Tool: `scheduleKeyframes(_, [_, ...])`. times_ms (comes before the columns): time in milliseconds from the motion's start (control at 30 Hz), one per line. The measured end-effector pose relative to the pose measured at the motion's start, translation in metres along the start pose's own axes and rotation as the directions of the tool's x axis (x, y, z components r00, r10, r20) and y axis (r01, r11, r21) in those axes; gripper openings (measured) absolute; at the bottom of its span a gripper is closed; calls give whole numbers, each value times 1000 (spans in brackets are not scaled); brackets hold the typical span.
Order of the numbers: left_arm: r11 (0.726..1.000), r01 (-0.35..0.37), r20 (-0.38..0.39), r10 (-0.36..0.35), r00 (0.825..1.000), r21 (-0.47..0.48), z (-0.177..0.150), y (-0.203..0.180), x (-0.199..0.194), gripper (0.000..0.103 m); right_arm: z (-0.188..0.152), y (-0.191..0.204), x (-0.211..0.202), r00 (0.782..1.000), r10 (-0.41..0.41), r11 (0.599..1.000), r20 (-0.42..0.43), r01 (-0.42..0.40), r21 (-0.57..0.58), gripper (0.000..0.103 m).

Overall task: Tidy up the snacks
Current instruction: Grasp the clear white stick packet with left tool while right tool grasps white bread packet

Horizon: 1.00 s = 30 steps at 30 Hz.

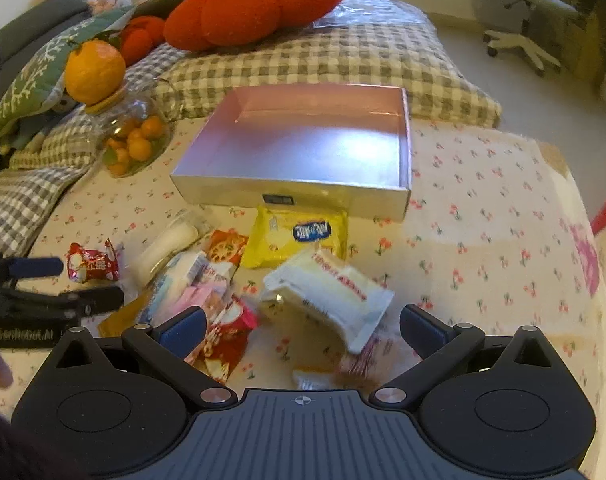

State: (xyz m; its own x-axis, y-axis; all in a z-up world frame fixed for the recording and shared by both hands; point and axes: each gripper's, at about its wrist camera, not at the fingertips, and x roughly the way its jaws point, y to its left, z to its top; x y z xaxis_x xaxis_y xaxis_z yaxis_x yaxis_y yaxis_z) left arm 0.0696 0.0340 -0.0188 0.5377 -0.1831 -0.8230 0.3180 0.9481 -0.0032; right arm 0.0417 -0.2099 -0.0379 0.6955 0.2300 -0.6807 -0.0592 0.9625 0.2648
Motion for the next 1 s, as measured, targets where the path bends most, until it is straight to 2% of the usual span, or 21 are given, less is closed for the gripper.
scheduleKeyframes(67, [1000,1,10,-1,1000,-10,1,9,10,89,2,-10,10,999,37,999,-11,-37,18,102])
scheduleKeyframes(233, [994,90,-9,-90,996,-65,7,30,34,83,6,-29,30,998,60,998,1,-60,-9,101])
scheduleKeyframes(367, [992,126,8,-126,992,-23,6,31,45,76,11,-43,34,993,113,994,30,-113,7,101])
scheduleKeyframes(533, [984,167,21,-168,986,59,4,23,53,69,10,-49,40,989,148,989,29,-147,-34,101])
scheduleKeyframes(633, [981,165,14,-167,986,98,3,18,58,66,6,-48,48,991,136,988,9,-135,-74,101])
scheduleKeyframes(733, [984,167,13,-169,986,68,7,22,62,64,1,-45,57,995,100,988,-22,-102,-119,97])
scheduleKeyframes(1000, [987,161,2,-161,987,27,9,28,72,47,-5,-36,72,998,49,980,-38,-56,-193,90])
